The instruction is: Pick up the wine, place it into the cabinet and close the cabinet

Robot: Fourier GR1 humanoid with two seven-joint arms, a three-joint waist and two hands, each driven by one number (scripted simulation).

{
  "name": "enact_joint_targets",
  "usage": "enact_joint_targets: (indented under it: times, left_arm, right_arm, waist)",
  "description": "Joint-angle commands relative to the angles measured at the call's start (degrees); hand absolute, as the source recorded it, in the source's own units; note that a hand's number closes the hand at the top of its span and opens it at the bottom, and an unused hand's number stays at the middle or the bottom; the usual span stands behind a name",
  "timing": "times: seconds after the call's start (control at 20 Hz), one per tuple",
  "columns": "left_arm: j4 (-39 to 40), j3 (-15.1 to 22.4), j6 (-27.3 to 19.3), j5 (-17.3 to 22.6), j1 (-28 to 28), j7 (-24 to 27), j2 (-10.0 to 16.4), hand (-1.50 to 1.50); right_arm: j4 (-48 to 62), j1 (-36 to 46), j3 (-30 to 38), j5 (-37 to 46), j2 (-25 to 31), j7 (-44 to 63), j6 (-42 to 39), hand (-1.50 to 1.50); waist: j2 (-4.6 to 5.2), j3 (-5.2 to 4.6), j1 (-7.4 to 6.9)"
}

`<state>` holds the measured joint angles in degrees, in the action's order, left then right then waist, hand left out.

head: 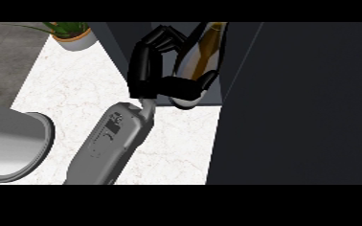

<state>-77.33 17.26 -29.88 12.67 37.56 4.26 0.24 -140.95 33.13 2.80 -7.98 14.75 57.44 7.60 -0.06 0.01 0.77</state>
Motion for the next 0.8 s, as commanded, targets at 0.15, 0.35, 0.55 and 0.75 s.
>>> enact_joint_targets:
  times: [0.15,0.35,0.55,0.75]
  left_arm:
    - [6.74,1.11,-2.27,-6.12,3.93,2.36,-0.21,1.50]
    - [13.83,1.71,-3.02,-3.00,4.23,7.81,-0.22,1.50]
    - [17.20,2.37,-2.81,0.47,4.70,11.24,-0.23,1.50]
    - [20.91,3.67,-3.92,3.10,5.70,14.71,-0.24,1.50]
  right_arm:
    - [-1.80,-0.31,-1.52,-2.52,-1.03,0.01,-0.34,-1.50]
    - [-3.22,1.61,3.89,-7.11,1.20,2.63,-0.82,-1.50]
    - [-2.37,-4.16,0.62,-5.25,-2.15,-2.92,-2.53,-1.50]
    - [-0.82,-1.74,1.13,-4.75,-1.63,-2.95,-2.13,-1.50]
  waist:
    - [0.01,-0.02,-0.30]
    - [0.10,-0.02,0.46]
    - [0.20,-0.01,0.38]
    - [0.21,-0.03,0.39]
